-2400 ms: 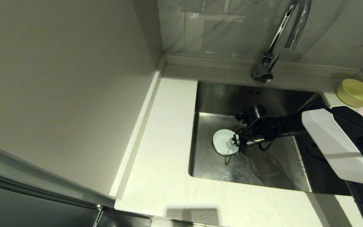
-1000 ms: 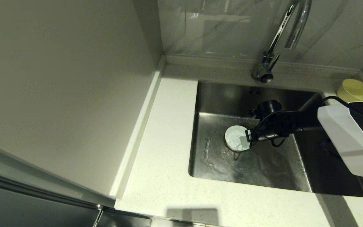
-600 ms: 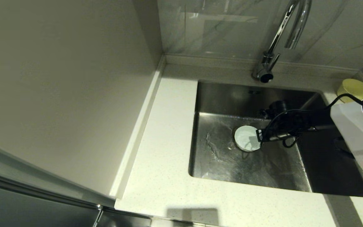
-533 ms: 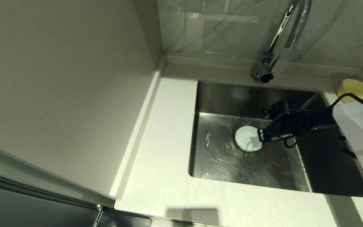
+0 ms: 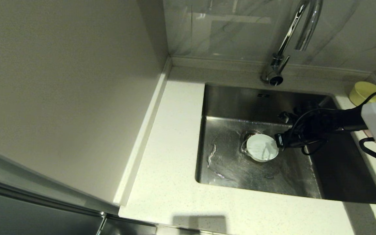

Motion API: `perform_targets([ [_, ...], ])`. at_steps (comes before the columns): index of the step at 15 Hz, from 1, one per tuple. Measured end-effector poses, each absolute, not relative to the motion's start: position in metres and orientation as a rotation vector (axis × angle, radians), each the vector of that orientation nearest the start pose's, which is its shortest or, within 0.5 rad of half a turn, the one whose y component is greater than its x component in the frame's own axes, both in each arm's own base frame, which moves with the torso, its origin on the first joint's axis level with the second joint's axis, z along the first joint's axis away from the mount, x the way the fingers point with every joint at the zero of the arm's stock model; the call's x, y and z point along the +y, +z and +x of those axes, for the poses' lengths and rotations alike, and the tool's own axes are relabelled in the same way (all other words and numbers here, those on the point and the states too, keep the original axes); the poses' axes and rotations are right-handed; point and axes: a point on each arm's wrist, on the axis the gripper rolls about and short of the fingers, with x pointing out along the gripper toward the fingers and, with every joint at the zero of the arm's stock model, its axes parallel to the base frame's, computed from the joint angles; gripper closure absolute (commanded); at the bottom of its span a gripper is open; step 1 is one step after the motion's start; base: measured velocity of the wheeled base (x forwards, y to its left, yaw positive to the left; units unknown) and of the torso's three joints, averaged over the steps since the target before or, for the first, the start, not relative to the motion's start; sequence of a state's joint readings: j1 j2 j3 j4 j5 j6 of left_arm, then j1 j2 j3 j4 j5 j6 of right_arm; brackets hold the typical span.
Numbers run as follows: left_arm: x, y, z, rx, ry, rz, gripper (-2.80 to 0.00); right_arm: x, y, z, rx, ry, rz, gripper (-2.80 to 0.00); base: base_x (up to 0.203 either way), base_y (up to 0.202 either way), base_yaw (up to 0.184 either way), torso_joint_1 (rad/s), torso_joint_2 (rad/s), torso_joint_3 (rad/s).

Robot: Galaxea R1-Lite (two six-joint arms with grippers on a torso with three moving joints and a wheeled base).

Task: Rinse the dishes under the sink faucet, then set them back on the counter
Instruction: Put a bowl back to the table from the sink

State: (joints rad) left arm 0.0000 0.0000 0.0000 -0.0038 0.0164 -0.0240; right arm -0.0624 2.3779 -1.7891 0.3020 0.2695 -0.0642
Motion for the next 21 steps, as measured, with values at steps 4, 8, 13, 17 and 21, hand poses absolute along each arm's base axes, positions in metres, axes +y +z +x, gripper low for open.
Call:
perform_targets([
  [4, 0.0, 0.076, -0.023, -0.004, 0.016, -0.025, 0.0, -0.03, 0.104, 0.462, 0.869, 0.245, 0.12, 0.0, 0.0, 0.0, 0.0, 0.0, 0.0, 0.0],
  [8, 0.0, 0.076, -0.023, -0.004, 0.016, -0.024, 0.0, -0.046, 0.122, 0.46, 0.817, 0.214, 0.121, 0.0, 0.0, 0.0, 0.0, 0.0, 0.0, 0.0],
  [13, 0.0, 0.076, -0.023, -0.004, 0.016, -0.024, 0.0, -0.077, 0.159, 0.442, 0.731, 0.172, 0.05, 0.0, 0.0, 0.0, 0.0, 0.0, 0.0, 0.0],
  [17, 0.0, 0.076, -0.023, -0.004, 0.016, -0.024, 0.0, -0.093, 0.193, 0.416, 0.674, 0.135, 0.021, 0.0, 0.0, 0.0, 0.0, 0.0, 0.0, 0.0],
  [21, 0.0, 0.076, -0.023, -0.004, 0.016, -0.024, 0.0, -0.102, 0.22, 0.391, 0.607, 0.122, -0.088, 0.0, 0.0, 0.0, 0.0, 0.0, 0.0, 0.0],
])
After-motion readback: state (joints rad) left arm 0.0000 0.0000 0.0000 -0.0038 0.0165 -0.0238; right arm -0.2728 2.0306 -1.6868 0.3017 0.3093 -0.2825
